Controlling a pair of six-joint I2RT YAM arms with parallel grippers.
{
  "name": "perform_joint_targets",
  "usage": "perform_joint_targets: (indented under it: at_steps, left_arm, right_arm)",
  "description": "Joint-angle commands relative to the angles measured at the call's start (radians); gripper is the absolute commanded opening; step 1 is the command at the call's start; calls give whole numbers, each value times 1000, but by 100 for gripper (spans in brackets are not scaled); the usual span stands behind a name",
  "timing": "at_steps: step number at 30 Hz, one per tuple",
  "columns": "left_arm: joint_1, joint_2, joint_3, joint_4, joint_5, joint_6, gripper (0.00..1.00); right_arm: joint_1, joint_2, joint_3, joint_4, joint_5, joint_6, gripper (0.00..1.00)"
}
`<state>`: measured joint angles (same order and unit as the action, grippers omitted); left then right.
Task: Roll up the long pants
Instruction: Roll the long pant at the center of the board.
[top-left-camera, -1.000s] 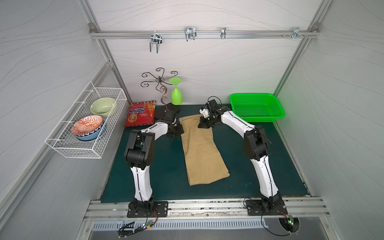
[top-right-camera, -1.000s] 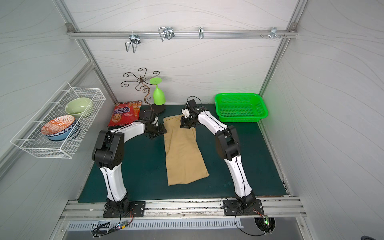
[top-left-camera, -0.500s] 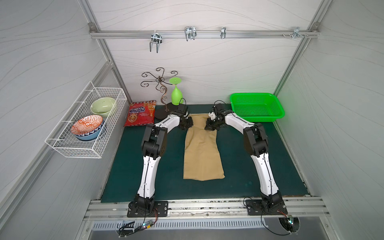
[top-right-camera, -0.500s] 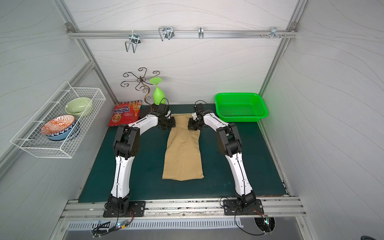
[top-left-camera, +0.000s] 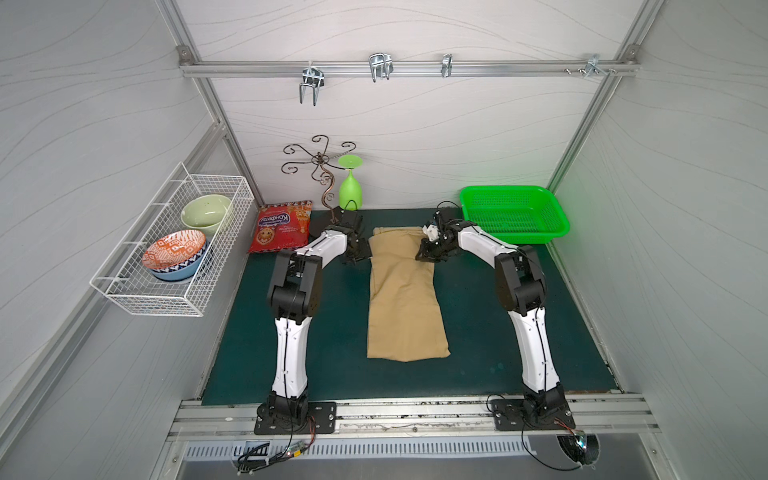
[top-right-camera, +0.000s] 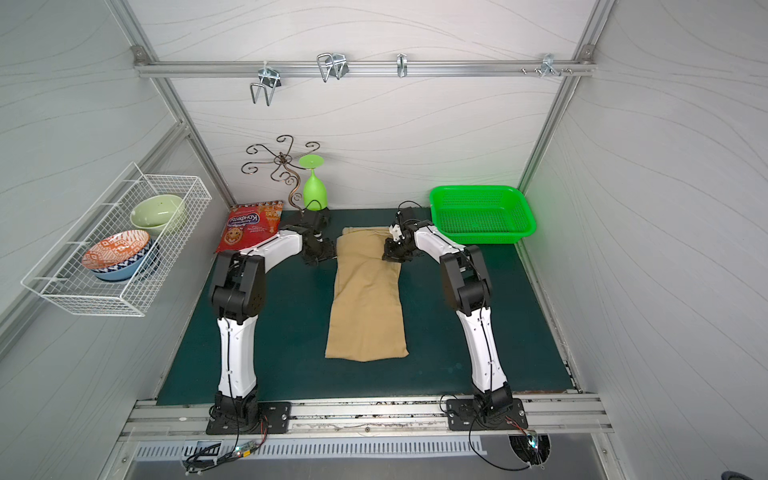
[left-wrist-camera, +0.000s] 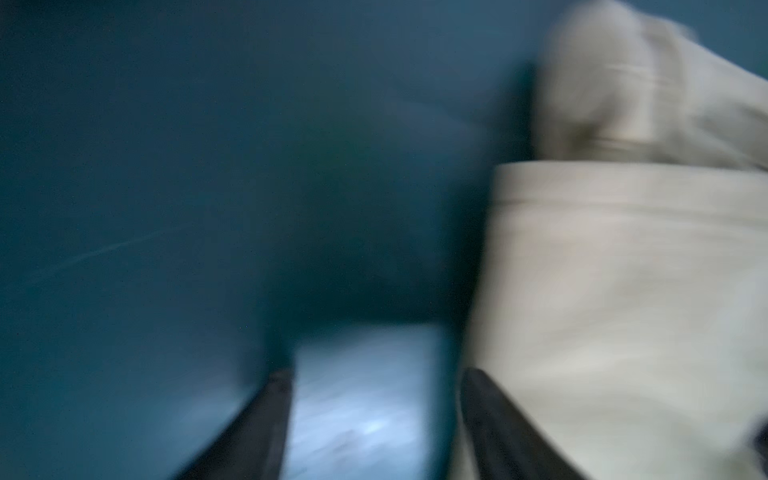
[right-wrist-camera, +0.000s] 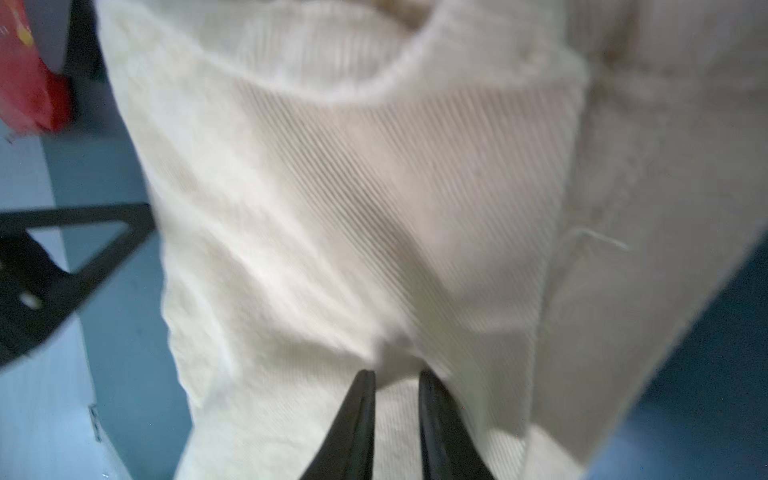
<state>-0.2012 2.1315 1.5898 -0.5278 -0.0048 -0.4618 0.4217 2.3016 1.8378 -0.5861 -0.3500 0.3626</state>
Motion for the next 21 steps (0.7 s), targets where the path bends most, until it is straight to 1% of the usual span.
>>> perform_joint_targets:
  at_steps: [1,3,6,8,9,11,12,13,14,16,19,21]
  left_arm:
    - [30,-164,-74,27,-92,24,93]
    - [31,-264,-150,19,-72,18,93]
    - [0,-472,-358,81,8,-4,76]
    - [-76,-635,-509,149,30,-10,52]
    - [-114,-691,-580,181,49,-12,46]
    - [-183,-789,-711,272,159,-46,29]
    - [-205,-815,-770,318,204,-76,23]
    - [-230,-837,-837,384,246,-107,21]
    - [-257,-852,-897,462,292,-125,20]
    - [-309,-851,-981,556,312,-142,20]
    - [-357,-783,-1054,675,370,-162,19]
    - [-369,-737,-1094,723,378,-179,18]
  right_arm:
    - [-3,-133,-78,-55,-10,-34,37]
    - [12,-221,-139,-54,-33,-39,39]
    - [67,-411,-332,5,2,-41,40]
    - [132,-540,-486,37,37,-24,32]
    - [161,-590,-556,63,39,-5,29]
    - [218,-686,-723,138,5,54,19]
    - [234,-721,-788,165,-8,86,16]
    - [254,-755,-860,218,-36,128,13]
    - [269,-784,-925,272,-74,169,13]
    - [305,-820,-1017,359,-118,226,13]
    - [344,-815,-1105,449,-168,280,13]
    - [352,-800,-1162,494,-169,309,12]
